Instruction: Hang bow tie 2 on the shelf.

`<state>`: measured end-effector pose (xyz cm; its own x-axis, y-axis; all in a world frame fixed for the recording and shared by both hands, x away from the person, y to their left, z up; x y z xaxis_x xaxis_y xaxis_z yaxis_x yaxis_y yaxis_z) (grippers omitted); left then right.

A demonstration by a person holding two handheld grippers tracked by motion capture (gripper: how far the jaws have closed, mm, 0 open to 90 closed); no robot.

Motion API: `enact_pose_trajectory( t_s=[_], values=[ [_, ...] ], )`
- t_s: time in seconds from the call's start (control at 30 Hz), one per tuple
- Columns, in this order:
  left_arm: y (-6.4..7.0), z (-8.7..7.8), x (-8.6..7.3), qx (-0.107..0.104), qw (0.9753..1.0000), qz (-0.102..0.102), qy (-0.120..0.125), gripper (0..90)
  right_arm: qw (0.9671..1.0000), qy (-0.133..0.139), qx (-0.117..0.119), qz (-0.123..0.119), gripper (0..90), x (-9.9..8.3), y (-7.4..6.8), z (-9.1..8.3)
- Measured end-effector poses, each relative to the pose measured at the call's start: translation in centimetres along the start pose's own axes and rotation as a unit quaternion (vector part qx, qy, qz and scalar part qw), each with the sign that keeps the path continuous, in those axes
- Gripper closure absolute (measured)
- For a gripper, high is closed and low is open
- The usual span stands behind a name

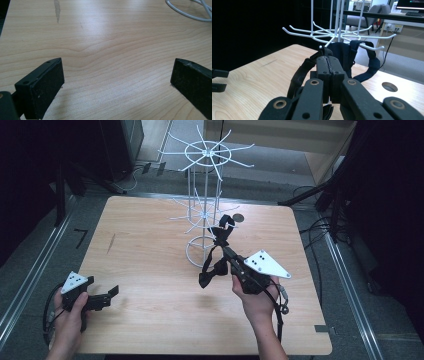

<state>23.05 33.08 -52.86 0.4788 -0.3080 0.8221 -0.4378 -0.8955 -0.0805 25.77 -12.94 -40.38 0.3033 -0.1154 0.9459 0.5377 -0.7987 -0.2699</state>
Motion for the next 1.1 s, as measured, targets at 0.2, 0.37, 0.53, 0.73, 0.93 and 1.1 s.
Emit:
enact_pose_trajectory(
  t_s=[0.2,0.37,0.53,0.73,0.93,1.1],
  values=[
    [0.0,0.0,0.0,0.001,1.0000,-0.001,0.001,0.0,1.0000,0.004,0.003,-0.001,90.0,0.5,-0.4,0.2],
    [0.0,0.0,0.0,0.001,1.0000,0.000,0.002,0.0,0.9999,0.008,0.007,-0.004,90.0,1.0,-0.7,0.5],
    [0.1,0.0,0.0,0.002,1.0000,-0.001,0.003,0.0,0.9999,0.008,0.008,-0.005,90.0,1.4,-0.8,0.8],
    [0.1,0.0,0.0,0.001,1.0000,-0.002,0.003,0.0,0.9999,0.010,0.007,-0.005,90.0,1.9,-0.9,1.2],
    [0.1,0.0,0.0,0.001,1.0000,0.000,0.003,0.0,1.0000,0.007,0.003,-0.003,90.0,2.1,-0.6,1.9],
    [0.1,0.0,0.0,0.001,1.0000,-0.001,0.004,0.0,1.0000,0.004,-0.003,-0.002,90.0,2.2,-0.1,2.6]
  ],
)
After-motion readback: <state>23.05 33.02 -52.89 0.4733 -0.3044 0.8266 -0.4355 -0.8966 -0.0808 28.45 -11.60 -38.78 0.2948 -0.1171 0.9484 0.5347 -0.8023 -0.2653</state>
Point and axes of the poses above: each handheld gripper's, and its own axes: z roughly forward along the jaws, x roughly out of its top, y roughly to its right, the point moved 1 cm from there along z, roughly forward along the jaws, and after that the axes turned 14 degrees about z, right-handed, at the moved point
